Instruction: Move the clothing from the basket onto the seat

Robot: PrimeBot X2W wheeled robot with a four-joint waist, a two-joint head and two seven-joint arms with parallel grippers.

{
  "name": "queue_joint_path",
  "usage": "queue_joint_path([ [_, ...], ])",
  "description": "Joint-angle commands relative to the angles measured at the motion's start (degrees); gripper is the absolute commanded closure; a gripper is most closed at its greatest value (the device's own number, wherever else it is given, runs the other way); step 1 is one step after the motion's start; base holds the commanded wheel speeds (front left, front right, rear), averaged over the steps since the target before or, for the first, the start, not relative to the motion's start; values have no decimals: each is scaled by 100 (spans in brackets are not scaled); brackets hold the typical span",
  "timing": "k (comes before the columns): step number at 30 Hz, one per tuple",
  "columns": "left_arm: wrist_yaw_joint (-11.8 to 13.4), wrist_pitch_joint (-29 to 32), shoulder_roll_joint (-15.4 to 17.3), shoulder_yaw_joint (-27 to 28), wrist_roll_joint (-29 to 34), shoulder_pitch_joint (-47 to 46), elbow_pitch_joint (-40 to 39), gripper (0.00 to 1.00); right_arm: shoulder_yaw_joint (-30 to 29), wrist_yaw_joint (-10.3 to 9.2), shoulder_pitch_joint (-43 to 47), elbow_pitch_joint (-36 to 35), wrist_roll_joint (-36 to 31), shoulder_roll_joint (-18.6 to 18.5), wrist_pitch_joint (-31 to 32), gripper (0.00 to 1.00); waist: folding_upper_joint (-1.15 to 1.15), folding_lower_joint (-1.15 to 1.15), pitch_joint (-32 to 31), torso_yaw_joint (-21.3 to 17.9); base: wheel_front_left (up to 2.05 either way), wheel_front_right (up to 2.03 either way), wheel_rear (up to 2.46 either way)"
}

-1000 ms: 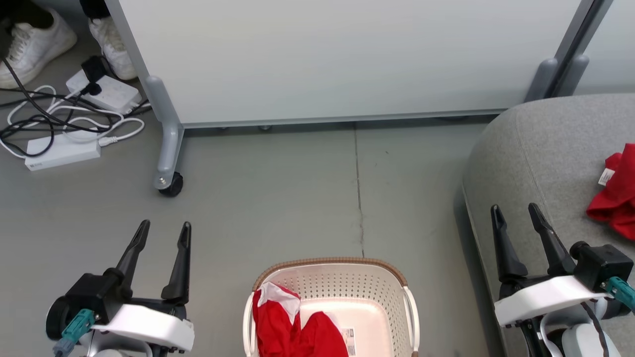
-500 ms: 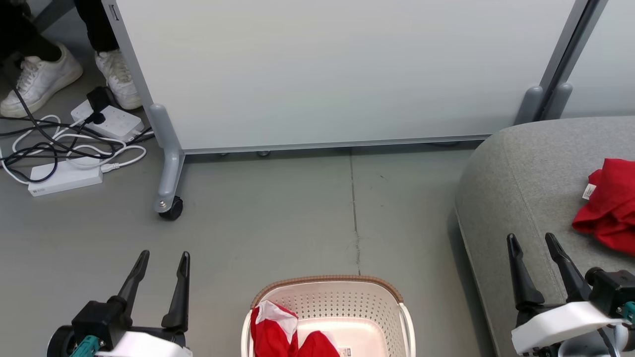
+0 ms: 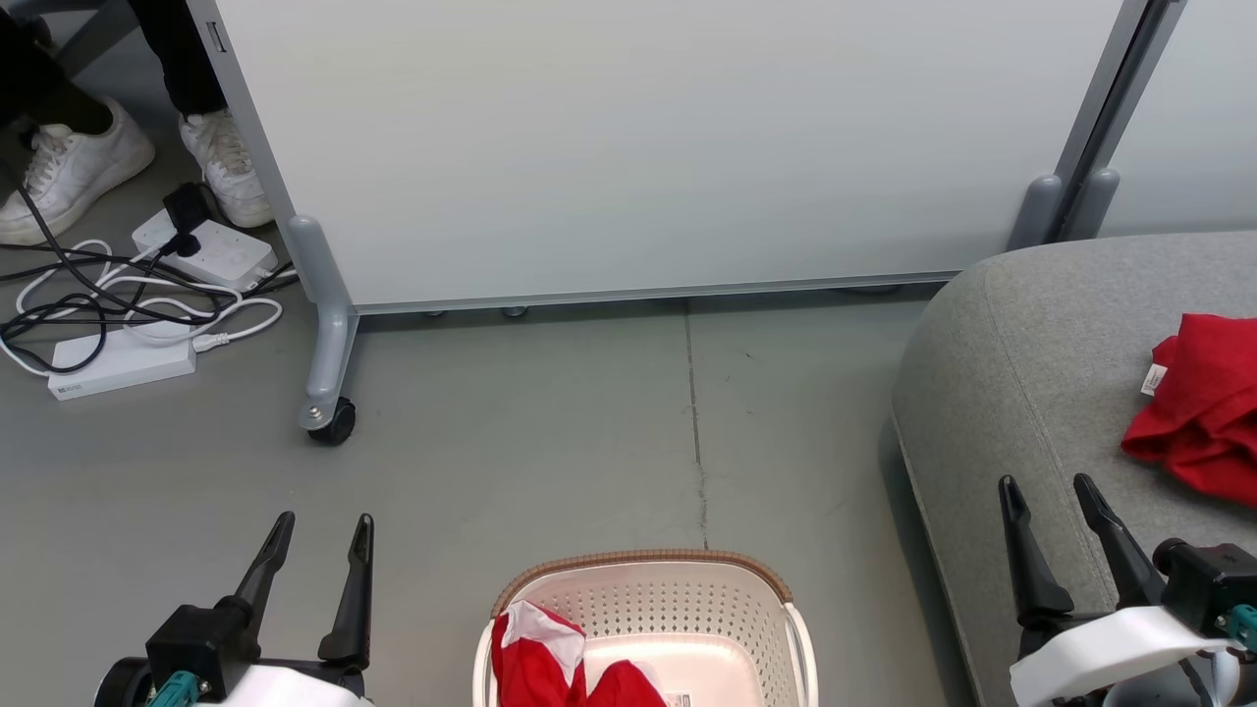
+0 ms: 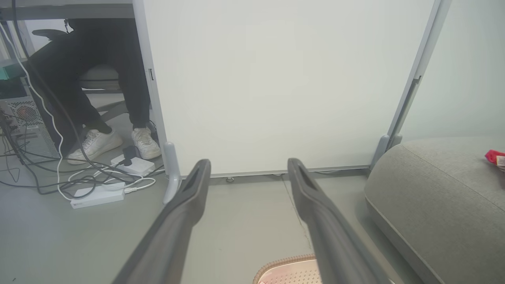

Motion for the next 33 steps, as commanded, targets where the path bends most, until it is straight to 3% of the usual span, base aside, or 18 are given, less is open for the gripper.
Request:
queue_joint_path([
  [1, -3, -14, -6, 35, 32, -5, 24, 0, -4, 11, 51, 2, 16, -39, -2, 0, 0, 0, 3, 1, 0, 0, 0],
  [23, -116, -14, -62, 102, 126, -250, 155, 0, 88, 11, -40, -52, 42, -40, 9, 0, 0, 0, 143, 6, 0, 0, 0],
  [33, -617, 35, -171, -389, 405, -1474, 520, 0, 222, 11, -488, -528, -97, -39, -12, 0, 0, 0, 1344, -327, 0, 0, 0],
])
